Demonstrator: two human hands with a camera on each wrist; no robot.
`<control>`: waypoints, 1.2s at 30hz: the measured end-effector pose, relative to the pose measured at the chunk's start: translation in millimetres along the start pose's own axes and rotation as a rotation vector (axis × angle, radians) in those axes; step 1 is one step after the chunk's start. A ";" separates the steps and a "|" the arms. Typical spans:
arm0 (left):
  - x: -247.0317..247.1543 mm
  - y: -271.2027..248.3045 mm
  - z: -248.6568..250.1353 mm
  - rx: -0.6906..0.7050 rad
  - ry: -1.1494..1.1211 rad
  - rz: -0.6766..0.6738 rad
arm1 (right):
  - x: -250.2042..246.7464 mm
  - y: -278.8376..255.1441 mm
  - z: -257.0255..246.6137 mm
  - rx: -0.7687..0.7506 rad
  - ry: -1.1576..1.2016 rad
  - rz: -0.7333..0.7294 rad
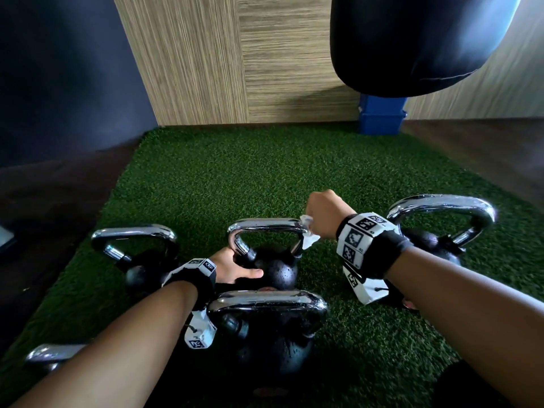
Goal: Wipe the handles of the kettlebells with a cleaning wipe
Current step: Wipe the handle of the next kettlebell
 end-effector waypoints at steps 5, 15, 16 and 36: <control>4.9 3.8 -4.7 0.003 0.020 0.003 | 15.8 -8.5 13.9 0.098 0.038 -0.145; -4.3 -10.3 5.7 0.042 0.106 -0.060 | 64.1 -14.1 26.4 0.288 0.238 -0.212; -8.9 -8.2 8.8 0.039 0.184 -0.103 | 65.0 -13.3 28.8 0.288 0.253 -0.222; -102.9 -37.8 143.5 -0.116 -0.763 -0.042 | -16.8 2.4 -14.4 -0.084 0.672 0.310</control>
Point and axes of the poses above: each hand's wrist, its own y-axis towards the middle knuckle, its own x-axis out of the palm, z = x × y, the point moved 1 cm from there along y, towards the middle knuckle, and after that the axes turned 15 degrees about z, right-handed, at the moved point
